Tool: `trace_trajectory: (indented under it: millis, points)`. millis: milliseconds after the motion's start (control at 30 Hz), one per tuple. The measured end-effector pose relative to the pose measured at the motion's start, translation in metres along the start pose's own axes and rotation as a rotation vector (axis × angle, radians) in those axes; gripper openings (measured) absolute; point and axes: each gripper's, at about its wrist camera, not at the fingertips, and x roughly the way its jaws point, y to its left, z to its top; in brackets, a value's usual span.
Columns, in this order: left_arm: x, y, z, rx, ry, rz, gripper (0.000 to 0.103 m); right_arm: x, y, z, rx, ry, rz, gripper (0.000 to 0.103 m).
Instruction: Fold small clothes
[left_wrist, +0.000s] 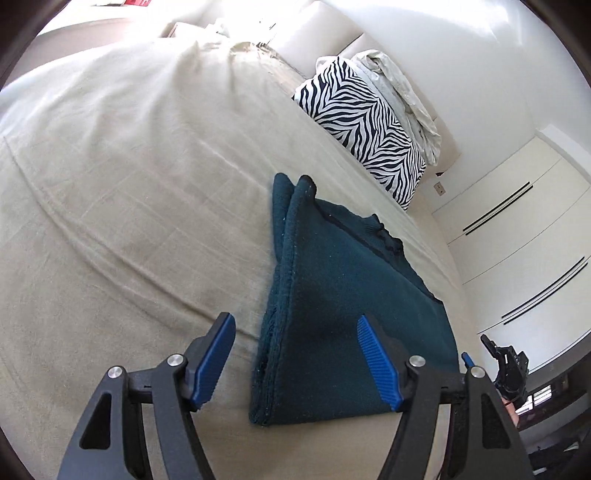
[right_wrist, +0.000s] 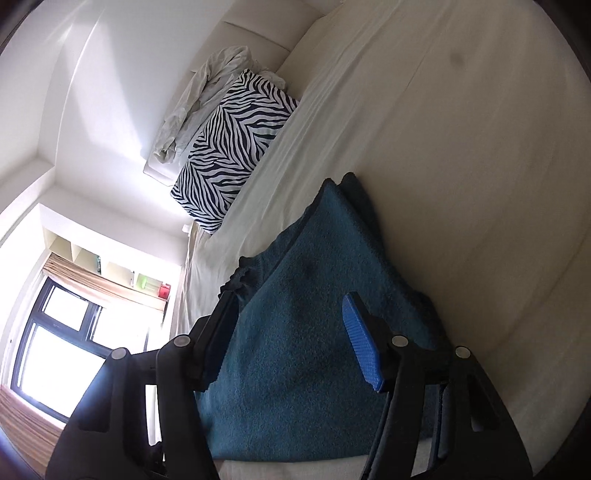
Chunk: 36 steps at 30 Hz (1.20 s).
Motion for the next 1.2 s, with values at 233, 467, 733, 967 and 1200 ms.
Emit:
trace_trajectory:
  millis: [233, 467, 733, 967, 1200]
  points:
    - [0.035, 0.010, 0.007, -0.098, 0.151, -0.073, 0.070, 0.042, 0.073, -0.039, -0.137, 0.179, 0.120, 0.058]
    - [0.050, 0.008, 0.002, -0.227, 0.230, -0.173, 0.070, 0.095, 0.116, -0.082, -0.164, 0.335, 0.181, 0.058]
    - [0.058, 0.036, 0.002, -0.359, 0.227, -0.227, 0.016, 0.176, 0.160, -0.131, -0.197, 0.522, 0.194, 0.058]
    - [0.058, 0.040, 0.002, -0.359, 0.222, -0.257, 0.014, 0.241, 0.167, -0.152, -0.182, 0.626, 0.143, 0.058]
    - [0.048, 0.023, 0.006, -0.337, 0.204, -0.286, 0.014, 0.251, 0.155, -0.157, -0.172, 0.595, 0.192, 0.056]
